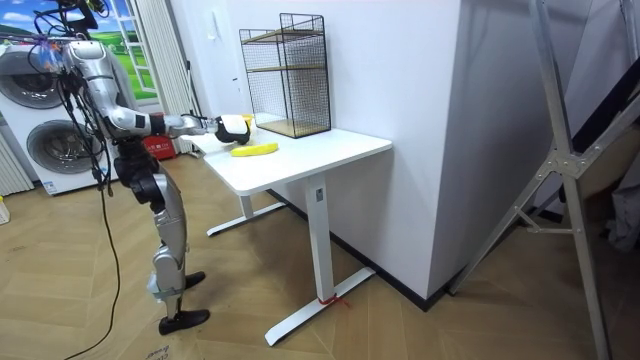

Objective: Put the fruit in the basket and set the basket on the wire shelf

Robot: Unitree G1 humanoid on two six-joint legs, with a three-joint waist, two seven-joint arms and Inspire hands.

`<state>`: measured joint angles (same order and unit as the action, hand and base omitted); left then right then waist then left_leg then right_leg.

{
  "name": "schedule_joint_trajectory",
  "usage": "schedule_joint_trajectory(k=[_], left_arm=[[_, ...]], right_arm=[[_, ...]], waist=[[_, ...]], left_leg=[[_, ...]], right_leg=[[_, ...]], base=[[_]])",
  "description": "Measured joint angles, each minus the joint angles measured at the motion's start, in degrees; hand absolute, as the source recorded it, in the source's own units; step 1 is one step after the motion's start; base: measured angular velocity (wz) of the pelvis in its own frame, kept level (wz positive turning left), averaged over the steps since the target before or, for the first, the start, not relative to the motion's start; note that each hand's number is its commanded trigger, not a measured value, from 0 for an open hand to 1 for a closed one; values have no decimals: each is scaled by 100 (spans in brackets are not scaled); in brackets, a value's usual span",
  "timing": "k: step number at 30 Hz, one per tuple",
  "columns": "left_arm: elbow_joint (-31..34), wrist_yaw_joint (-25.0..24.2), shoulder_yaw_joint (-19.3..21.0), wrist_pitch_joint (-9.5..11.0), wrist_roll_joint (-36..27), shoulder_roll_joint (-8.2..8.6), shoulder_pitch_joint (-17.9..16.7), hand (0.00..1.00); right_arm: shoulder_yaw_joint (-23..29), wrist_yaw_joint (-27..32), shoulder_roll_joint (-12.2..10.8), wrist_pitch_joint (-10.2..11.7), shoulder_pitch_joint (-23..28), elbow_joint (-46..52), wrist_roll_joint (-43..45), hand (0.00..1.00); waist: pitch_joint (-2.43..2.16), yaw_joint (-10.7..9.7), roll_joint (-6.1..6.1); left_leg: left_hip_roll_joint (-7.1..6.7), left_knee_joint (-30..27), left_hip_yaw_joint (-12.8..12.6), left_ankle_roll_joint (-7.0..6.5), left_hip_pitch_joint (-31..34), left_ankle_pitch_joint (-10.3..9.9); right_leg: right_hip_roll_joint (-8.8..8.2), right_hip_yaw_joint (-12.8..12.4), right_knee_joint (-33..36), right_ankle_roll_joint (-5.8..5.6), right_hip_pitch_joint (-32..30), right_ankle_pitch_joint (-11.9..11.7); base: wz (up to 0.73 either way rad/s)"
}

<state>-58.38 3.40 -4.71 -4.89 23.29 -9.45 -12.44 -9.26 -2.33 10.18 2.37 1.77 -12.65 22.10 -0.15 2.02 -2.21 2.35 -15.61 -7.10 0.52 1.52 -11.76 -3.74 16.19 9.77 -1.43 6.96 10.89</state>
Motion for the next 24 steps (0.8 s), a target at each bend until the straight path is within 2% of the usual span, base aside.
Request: schedule_joint_trajectory(k=[4, 9, 15, 19, 24], left_arm=[[0, 110, 2, 26, 2, 1, 42, 0], [8, 140, -3, 30, 0, 3, -7, 0], [57, 143, 6, 36, -2, 13, -201, 0], [56, 134, 12, 92, 0, 40, -291, 0], [49, 96, 107, 142, 0, 54, -380, 0]], right_arm=[[-64, 36, -60, 14, 152, -14, -581, 100], [-65, 21, -83, 160, 382, 5, -1416, 100], [11, 32, -76, 154, 395, -22, -2273, 100], [251, 70, -69, 139, 401, -27, -2504, 100], [675, 334, -62, 138, 398, 80, -2643, 100]], waist=[[6, -18, -1], [9, -59, 5], [17, -162, 14], [42, -197, 25], [49, -194, 41]], left_leg=[[-9, -7, 29, -5, 22, -13], [-16, -7, 26, -12, -5, -24], [-27, -12, 38, -14, -10, -23], [-31, -17, 29, -17, -9, -20], [-34, -14, 24, -18, -10, -18]], right_leg=[[-6, 54, 0, -2, -4, 1], [-18, 104, 0, -11, 35, 6], [-24, 114, 0, -14, 45, 7], [-30, 110, -1, -15, 44, 8], [-35, 100, -2, -18, 40, 10]], base=[[4], [0], [0], [0], [0]])
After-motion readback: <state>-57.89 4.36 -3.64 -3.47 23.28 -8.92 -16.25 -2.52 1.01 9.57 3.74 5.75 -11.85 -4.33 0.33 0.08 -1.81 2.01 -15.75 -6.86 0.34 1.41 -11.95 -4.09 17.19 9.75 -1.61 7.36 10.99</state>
